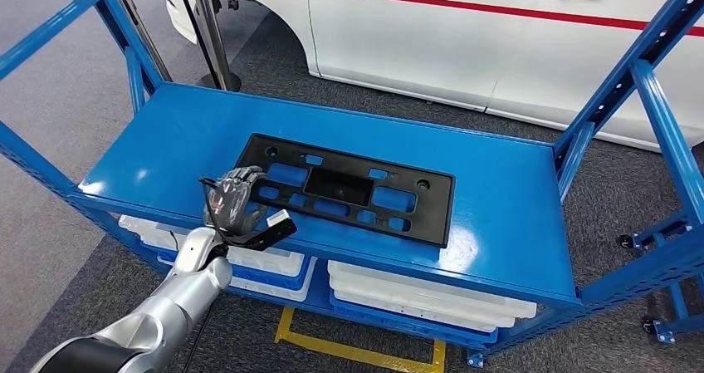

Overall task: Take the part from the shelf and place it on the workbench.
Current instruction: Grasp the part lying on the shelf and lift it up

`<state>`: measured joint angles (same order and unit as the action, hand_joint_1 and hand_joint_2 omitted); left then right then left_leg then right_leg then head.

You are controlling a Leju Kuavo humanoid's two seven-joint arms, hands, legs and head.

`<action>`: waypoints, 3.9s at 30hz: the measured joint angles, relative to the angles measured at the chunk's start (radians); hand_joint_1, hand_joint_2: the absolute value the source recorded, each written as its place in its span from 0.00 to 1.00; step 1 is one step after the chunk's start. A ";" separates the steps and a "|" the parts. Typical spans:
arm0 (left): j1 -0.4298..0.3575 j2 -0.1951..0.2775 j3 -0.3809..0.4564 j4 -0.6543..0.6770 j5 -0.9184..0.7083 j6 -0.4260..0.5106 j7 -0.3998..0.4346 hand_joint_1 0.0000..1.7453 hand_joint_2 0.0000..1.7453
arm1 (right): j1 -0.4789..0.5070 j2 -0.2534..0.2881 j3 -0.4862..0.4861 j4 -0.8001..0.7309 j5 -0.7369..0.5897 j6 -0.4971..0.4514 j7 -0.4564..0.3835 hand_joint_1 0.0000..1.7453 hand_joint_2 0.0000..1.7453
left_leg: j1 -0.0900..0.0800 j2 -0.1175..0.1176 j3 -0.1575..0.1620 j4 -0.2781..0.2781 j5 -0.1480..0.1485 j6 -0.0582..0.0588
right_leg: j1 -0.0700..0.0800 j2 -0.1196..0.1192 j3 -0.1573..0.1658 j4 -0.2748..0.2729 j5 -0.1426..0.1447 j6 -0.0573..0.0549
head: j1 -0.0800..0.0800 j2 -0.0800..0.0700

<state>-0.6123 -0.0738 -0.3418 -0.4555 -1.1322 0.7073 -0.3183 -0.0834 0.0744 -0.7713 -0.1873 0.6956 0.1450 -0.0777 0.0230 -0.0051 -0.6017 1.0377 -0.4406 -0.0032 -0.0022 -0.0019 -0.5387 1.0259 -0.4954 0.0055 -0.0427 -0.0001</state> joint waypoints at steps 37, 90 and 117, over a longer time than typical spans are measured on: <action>-0.037 0.007 -0.052 0.000 -0.010 -0.002 0.000 1.00 1.00 | 0.001 0.002 0.000 0.002 -0.011 0.000 -0.006 0.00 0.00 | -0.001 0.000 0.014 -0.004 0.000 0.000 | 0.000 0.000 0.012 0.000 -0.001 -0.001 | 0.000 0.000; 0.050 0.062 -0.164 -0.345 -0.324 -0.003 0.282 1.00 1.00 | 0.007 0.010 -0.002 0.004 -0.023 -0.004 -0.004 0.00 0.00 | 0.011 0.007 0.003 -0.043 0.035 0.030 | -0.023 0.002 -0.103 0.225 -0.123 0.035 | 0.002 0.000; 0.048 0.089 -0.224 -0.386 -0.370 -0.004 0.370 1.00 1.00 | 0.000 0.023 -0.002 0.005 -0.033 -0.005 -0.002 0.00 0.00 | -0.013 0.013 0.069 -0.032 -0.030 0.044 | 0.003 0.004 -0.149 0.058 0.063 0.009 | 0.003 0.000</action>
<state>-0.5645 0.0154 -0.5656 -0.8418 -1.5026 0.7030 0.0513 -0.0837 0.0978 -0.7733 -0.1824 0.6629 0.1398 -0.0801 0.0101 0.0077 -0.5329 1.0054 -0.4701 0.0406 0.0007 0.0024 -0.6876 1.0838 -0.4324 0.0148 -0.0393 0.0000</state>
